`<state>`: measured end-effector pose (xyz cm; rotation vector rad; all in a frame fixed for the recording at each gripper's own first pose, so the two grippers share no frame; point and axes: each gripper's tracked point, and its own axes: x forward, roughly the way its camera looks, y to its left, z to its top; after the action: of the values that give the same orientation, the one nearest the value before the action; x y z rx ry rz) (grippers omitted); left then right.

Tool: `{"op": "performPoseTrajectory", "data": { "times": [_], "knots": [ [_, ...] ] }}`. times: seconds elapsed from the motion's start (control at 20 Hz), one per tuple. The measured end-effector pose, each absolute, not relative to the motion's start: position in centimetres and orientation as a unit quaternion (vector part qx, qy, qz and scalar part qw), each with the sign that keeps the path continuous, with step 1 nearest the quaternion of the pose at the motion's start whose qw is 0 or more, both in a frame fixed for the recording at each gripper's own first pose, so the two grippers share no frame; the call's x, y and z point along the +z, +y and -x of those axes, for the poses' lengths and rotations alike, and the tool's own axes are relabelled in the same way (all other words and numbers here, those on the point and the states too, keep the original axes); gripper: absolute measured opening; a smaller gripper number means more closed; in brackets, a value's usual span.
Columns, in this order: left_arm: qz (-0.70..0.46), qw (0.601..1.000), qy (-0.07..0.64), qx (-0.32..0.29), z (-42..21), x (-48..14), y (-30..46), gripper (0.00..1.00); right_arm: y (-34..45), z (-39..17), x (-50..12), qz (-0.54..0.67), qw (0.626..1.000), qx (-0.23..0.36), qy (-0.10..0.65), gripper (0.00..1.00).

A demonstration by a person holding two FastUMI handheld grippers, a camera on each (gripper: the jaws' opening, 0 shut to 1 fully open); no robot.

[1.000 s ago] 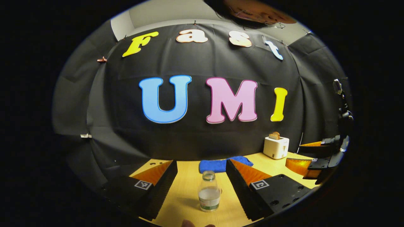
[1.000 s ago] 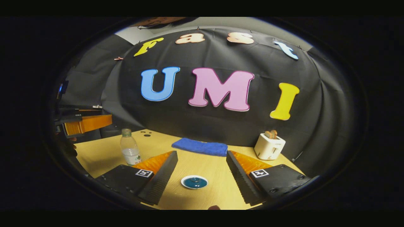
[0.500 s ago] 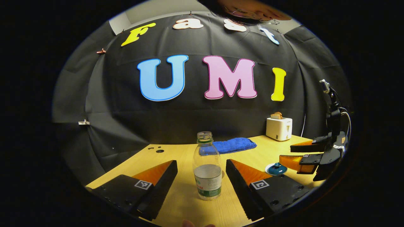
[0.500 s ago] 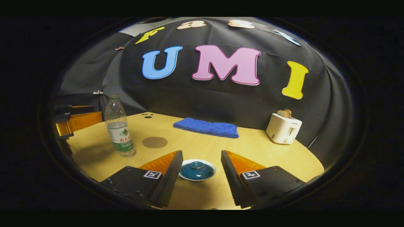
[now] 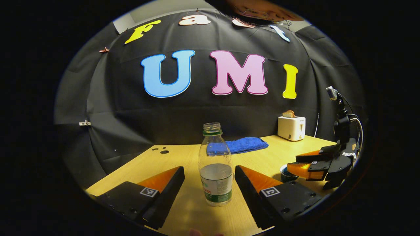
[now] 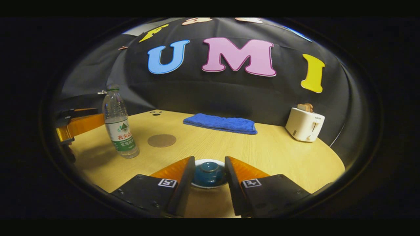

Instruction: Open the teacup lid with one hand, grasp the water bottle and pour water into the teacup with the other hand; after pouring, place the water bottle on the coaster and then close the teacup lid.

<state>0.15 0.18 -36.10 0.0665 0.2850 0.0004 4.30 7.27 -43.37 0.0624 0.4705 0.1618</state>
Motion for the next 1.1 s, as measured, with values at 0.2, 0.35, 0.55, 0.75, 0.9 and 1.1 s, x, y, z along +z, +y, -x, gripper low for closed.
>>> {"op": "performPoseTrajectory", "data": {
  "times": [0.2, 0.35, 0.55, 0.75, 0.9, 1.1],
  "knots": [
    [-0.038, 0.988, 0.147, 0.002, 0.0, -36.8, 0.3, 0.98, 7.5, -4.4, -43.6, -0.049, 0.966, 0.084, 0.238, 0.28],
    [-0.038, 0.987, 0.155, 0.002, -0.1, -37.4, 0.1, 0.98, 7.3, -4.4, -43.2, -0.041, 0.969, 0.085, 0.230, 0.32],
    [-0.037, 0.986, 0.165, -0.004, -0.1, -38.3, -0.6, 0.98, 5.8, -5.3, -41.3, -0.037, 0.976, 0.072, 0.202, 0.28],
    [-0.014, 0.981, 0.192, -0.004, -0.6, -40.9, -1.1, 0.98, 0.7, -5.3, -39.2, -0.025, 0.983, 0.026, 0.180, 0.22],
    [-0.012, 0.981, 0.192, 0.003, -1.6, -41.7, -1.0, 0.98, -2.1, -4.4, -39.1, -0.017, 0.983, 0.005, 0.184, 0.27],
    [-0.023, 0.982, 0.190, -0.002, -3.6, -43.0, -1.4, 0.89, -5.2, -3.4, -39.3, -0.014, 0.981, -0.026, 0.191, 0.27]
  ]
}}
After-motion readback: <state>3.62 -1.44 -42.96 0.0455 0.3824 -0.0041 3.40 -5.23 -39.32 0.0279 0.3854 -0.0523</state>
